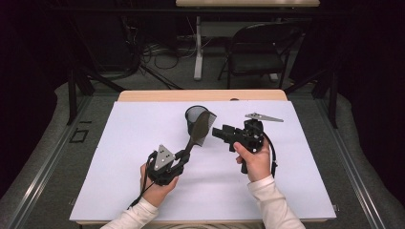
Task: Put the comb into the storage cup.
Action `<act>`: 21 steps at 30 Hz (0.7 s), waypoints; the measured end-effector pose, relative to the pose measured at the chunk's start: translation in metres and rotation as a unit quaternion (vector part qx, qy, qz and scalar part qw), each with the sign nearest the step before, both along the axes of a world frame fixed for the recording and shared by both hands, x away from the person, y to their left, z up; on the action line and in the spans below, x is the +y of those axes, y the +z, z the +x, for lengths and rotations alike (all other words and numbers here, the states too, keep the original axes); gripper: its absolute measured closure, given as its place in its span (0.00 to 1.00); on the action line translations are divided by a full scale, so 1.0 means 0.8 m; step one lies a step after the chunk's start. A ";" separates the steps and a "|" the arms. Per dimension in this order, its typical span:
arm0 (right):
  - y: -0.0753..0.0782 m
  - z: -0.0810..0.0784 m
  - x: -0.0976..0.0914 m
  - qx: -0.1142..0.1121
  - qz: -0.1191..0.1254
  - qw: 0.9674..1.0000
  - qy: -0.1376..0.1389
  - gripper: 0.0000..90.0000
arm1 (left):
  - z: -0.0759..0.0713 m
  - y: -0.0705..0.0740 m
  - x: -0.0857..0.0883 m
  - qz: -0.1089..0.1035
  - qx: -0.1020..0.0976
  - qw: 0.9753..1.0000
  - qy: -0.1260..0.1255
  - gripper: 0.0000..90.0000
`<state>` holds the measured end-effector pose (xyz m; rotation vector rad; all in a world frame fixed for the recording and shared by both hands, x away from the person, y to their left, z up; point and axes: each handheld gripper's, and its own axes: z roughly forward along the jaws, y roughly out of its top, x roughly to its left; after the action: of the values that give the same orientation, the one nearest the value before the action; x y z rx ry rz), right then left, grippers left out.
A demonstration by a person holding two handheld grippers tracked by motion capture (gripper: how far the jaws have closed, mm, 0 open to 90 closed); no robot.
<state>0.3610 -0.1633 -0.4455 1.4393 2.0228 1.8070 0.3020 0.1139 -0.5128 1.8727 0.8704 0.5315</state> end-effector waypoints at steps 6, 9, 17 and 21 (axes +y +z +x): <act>-0.002 0.001 -0.003 0.007 0.022 1.000 0.000 0.49 | -0.002 -0.002 -0.004 0.003 0.001 1.000 -0.006 0.81; -0.003 0.002 -0.005 0.010 0.031 0.999 0.000 0.49 | -0.003 -0.003 -0.006 0.005 0.002 1.000 -0.009 0.81; -0.007 0.003 -0.006 0.018 0.039 0.999 0.007 0.55 | -0.006 -0.005 -0.011 0.008 0.002 1.000 -0.017 0.81; -0.008 0.003 -0.003 0.018 0.037 0.999 0.008 0.57 | -0.007 -0.006 -0.013 0.010 0.001 1.000 -0.018 0.81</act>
<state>0.3634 -0.1656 -0.4517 1.4884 2.0102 1.8957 0.2962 0.1039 -0.5172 1.9028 0.8352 0.5176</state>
